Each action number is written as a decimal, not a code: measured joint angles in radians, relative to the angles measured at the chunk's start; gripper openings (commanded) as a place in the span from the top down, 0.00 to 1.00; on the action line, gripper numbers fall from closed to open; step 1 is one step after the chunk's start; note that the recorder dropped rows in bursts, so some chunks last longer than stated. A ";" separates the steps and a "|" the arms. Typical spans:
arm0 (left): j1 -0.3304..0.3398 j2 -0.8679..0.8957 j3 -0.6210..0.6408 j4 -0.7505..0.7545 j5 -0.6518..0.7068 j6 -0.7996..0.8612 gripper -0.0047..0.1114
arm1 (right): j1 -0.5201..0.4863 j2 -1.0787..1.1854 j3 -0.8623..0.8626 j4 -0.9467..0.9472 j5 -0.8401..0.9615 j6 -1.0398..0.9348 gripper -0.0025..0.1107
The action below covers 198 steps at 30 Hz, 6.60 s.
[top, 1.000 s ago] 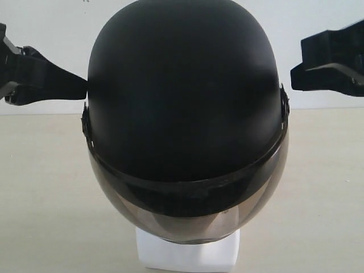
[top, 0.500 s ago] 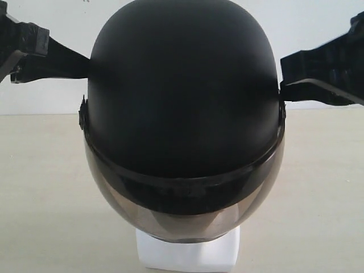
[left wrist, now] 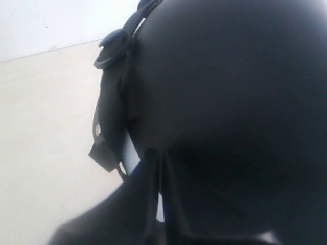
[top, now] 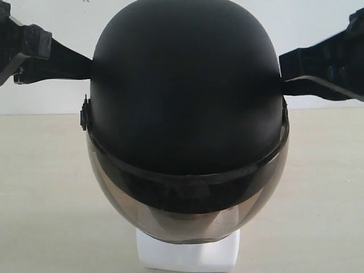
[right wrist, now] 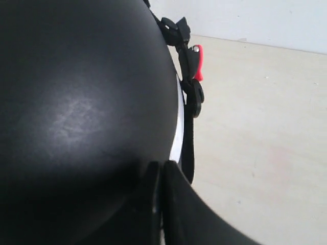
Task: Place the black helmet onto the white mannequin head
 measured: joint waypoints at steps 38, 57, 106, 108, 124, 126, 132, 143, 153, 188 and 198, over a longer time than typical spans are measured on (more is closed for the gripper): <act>0.022 -0.131 -0.007 0.085 0.105 -0.028 0.92 | 0.002 -0.105 0.000 -0.013 0.104 0.000 0.98; 0.023 -0.736 0.440 0.163 0.036 -0.358 0.92 | 0.002 -0.544 0.198 -0.324 0.345 0.065 0.98; 0.024 -0.156 0.290 -0.213 -0.157 0.169 0.92 | 0.002 -0.115 0.225 -0.112 -0.216 0.003 0.98; 0.024 -0.144 0.290 -0.217 -0.161 0.169 0.92 | 0.002 -0.115 0.225 -0.037 -0.207 -0.065 0.98; 0.026 -0.089 0.254 -0.314 -0.135 0.250 0.92 | 0.002 -0.115 0.225 0.135 -0.180 -0.244 0.98; 0.026 -0.077 0.250 -0.314 -0.125 0.254 0.92 | 0.002 -0.115 0.223 0.133 -0.180 -0.244 0.98; 0.028 -0.039 0.250 -0.314 -0.120 0.258 0.92 | 0.002 -0.115 0.216 0.128 -0.178 -0.244 0.98; 0.032 -0.007 0.202 -0.328 -0.139 0.299 0.92 | 0.002 -0.115 0.216 0.186 -0.133 -0.259 0.98; 0.033 0.040 0.180 -0.334 -0.127 0.299 0.92 | 0.002 -0.115 0.216 0.197 -0.124 -0.264 0.98; 0.033 -0.079 0.187 -0.083 0.005 0.130 0.92 | 0.002 -0.157 0.215 0.205 -0.179 -0.277 0.98; 0.033 -0.080 0.191 -0.079 0.027 0.125 0.92 | 0.002 -0.157 0.215 0.203 -0.190 -0.277 0.98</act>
